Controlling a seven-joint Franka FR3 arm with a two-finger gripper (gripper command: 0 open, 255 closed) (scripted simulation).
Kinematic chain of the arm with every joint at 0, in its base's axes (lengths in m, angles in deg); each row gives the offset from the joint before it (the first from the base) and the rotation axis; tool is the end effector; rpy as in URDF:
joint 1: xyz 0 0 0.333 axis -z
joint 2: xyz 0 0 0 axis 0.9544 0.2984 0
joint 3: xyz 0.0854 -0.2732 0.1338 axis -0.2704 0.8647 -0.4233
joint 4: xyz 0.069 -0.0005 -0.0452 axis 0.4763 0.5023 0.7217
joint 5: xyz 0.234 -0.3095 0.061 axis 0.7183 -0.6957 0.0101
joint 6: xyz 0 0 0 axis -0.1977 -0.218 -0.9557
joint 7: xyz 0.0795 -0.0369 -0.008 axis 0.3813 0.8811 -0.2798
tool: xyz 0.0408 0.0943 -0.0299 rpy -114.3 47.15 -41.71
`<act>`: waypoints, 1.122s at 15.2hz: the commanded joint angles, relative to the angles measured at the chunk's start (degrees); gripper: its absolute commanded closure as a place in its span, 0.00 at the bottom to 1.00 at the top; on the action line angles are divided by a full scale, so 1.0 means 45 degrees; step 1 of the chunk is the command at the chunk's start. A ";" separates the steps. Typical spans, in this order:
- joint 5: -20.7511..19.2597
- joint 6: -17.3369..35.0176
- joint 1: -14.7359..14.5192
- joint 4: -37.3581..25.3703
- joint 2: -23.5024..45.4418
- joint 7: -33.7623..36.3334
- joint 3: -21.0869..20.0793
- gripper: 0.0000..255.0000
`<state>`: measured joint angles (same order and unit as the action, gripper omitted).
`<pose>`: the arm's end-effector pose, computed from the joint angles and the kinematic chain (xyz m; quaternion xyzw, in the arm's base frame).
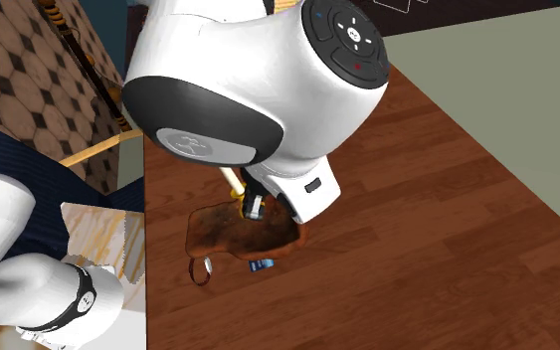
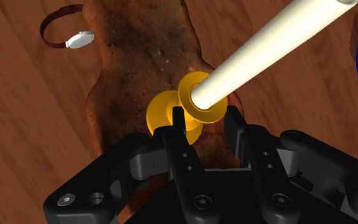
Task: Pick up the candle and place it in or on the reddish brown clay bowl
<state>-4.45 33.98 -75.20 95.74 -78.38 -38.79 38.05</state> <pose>0.4130 0.1638 0.4179 -0.9797 -0.0217 0.1580 0.1217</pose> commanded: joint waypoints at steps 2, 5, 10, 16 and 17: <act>0.0032 0.0493 -0.0013 0.0313 0.0189 -0.0122 -0.0045 1.00; 0.0049 0.0744 -0.0021 0.0458 0.0302 -0.0180 -0.0069 1.00; 0.0049 0.0744 -0.0021 0.0457 0.0302 -0.0180 -0.0069 1.00; 0.0049 0.0741 -0.0020 0.0456 0.0302 -0.0179 -0.0069 0.00; 0.0049 0.0741 -0.0020 0.0456 0.0302 -0.0179 -0.0069 0.00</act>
<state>-4.23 37.32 -75.29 97.79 -77.02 -39.60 37.74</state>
